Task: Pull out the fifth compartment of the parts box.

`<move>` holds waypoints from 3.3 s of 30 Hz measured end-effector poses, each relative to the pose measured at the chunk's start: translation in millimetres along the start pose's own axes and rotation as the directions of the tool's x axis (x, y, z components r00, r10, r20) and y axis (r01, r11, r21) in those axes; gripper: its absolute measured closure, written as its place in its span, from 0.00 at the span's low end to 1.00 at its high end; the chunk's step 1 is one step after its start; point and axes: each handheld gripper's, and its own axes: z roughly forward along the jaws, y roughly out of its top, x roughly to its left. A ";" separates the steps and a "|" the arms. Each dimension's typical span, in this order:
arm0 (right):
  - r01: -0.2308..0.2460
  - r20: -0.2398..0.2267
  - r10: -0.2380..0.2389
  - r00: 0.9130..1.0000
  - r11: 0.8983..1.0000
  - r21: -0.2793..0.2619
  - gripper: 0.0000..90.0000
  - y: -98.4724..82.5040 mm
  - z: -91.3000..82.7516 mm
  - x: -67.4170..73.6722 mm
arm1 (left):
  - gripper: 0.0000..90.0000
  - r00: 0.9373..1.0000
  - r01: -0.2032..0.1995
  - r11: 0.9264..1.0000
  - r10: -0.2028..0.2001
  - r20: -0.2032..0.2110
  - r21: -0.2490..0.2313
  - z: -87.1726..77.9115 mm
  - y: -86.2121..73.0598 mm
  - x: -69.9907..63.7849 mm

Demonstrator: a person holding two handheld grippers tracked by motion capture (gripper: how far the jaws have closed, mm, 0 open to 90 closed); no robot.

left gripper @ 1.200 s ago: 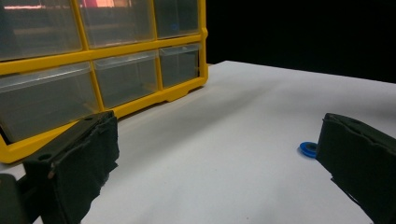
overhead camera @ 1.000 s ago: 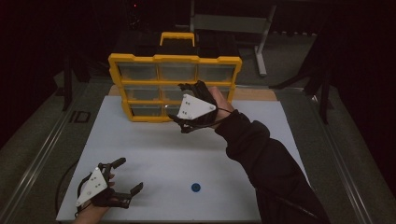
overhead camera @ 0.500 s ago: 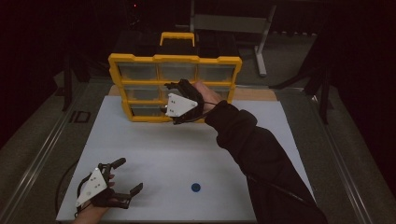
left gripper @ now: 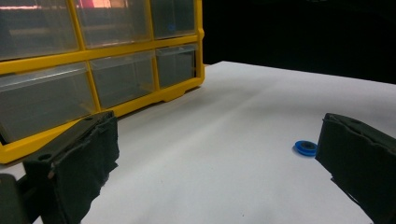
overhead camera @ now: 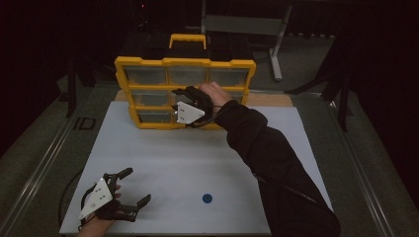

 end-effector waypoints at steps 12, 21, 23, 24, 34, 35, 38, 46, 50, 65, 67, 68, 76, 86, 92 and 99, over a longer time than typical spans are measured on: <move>0.109 -0.005 -0.109 0.994 0.993 0.044 0.73 -13.1 17.0 0.6 | 0.00 1.000 0.003 1.000 -0.003 0.004 -0.002 0.0 -0.2 0.1; 0.113 -0.014 -0.112 0.994 0.992 0.063 0.74 -17.2 28.0 0.7 | 0.00 1.000 0.005 1.000 -0.005 0.008 -0.003 -0.1 -0.3 0.3; 0.111 -0.010 -0.111 0.994 0.991 0.070 0.75 -18.4 29.6 -0.5 | 0.00 1.000 0.004 1.000 -0.004 0.008 -0.002 -0.2 -0.3 0.2; 0.109 -0.014 -0.108 0.994 0.991 0.077 0.75 -19.4 30.5 -0.7 | 0.00 1.000 0.005 1.000 -0.005 0.008 -0.002 -0.4 -0.4 0.0; 0.118 -0.019 -0.117 0.993 0.989 0.084 0.80 -23.7 36.5 3.0 | 0.00 1.000 0.002 1.000 -0.002 0.011 0.001 -0.3 -0.3 -0.9; 0.117 -0.015 -0.116 0.993 0.990 0.085 0.81 -23.7 36.8 3.5 | 0.00 1.000 0.002 1.000 -0.002 0.012 0.003 -0.3 -0.4 -1.1; 0.114 -0.014 -0.113 0.993 0.989 0.093 0.82 -23.0 37.1 3.4 | 0.00 1.000 0.000 1.000 0.000 0.011 0.006 -0.2 -0.6 -1.1; 0.073 -0.047 -0.068 0.997 0.991 0.115 0.83 -18.6 37.7 -1.7 | 0.00 1.000 -0.003 1.000 0.003 0.012 0.007 0.3 -0.5 -1.3; 0.042 -0.058 -0.035 0.998 0.992 0.118 0.83 -18.1 37.8 -3.6 | 0.00 1.000 -0.002 1.000 0.002 0.014 0.009 0.6 -0.6 -1.5; -0.006 -0.093 0.015 0.996 0.995 0.100 0.83 -10.5 27.5 -2.7 | 0.00 1.000 -0.005 1.000 0.005 0.014 0.013 1.1 -0.9 -1.5; 0.000 -0.100 0.010 0.995 0.996 0.094 0.83 -8.1 23.6 -0.8 | 0.00 1.000 -0.006 1.000 0.006 0.013 0.013 1.4 -0.8 -1.9; -0.004 -0.103 0.013 0.995 0.996 0.091 0.83 -7.6 22.6 -0.3 | 0.00 1.000 -0.006 1.000 0.006 0.013 0.013 1.4 -0.8 -1.9; -0.008 -0.112 0.016 0.994 0.998 0.067 0.83 -2.0 12.2 6.0 | 0.00 1.000 -0.009 1.000 0.008 0.010 0.017 1.2 -0.7 -2.0; 0.004 -0.129 0.004 0.992 0.998 0.057 0.83 2.5 2.8 9.8 | 0.00 1.000 -0.008 1.000 0.008 0.005 0.015 1.0 -0.8 -1.6; -0.013 -0.126 0.019 0.992 0.999 0.052 0.83 3.9 1.6 11.6 | 0.00 1.000 -0.008 1.000 0.008 0.007 0.014 1.1 -0.8 -1.6; -0.036 -0.130 0.041 0.991 0.999 0.040 0.83 5.4 0.7 15.7 | 0.00 1.000 -0.007 1.000 0.007 0.008 0.013 1.0 -0.8 -1.5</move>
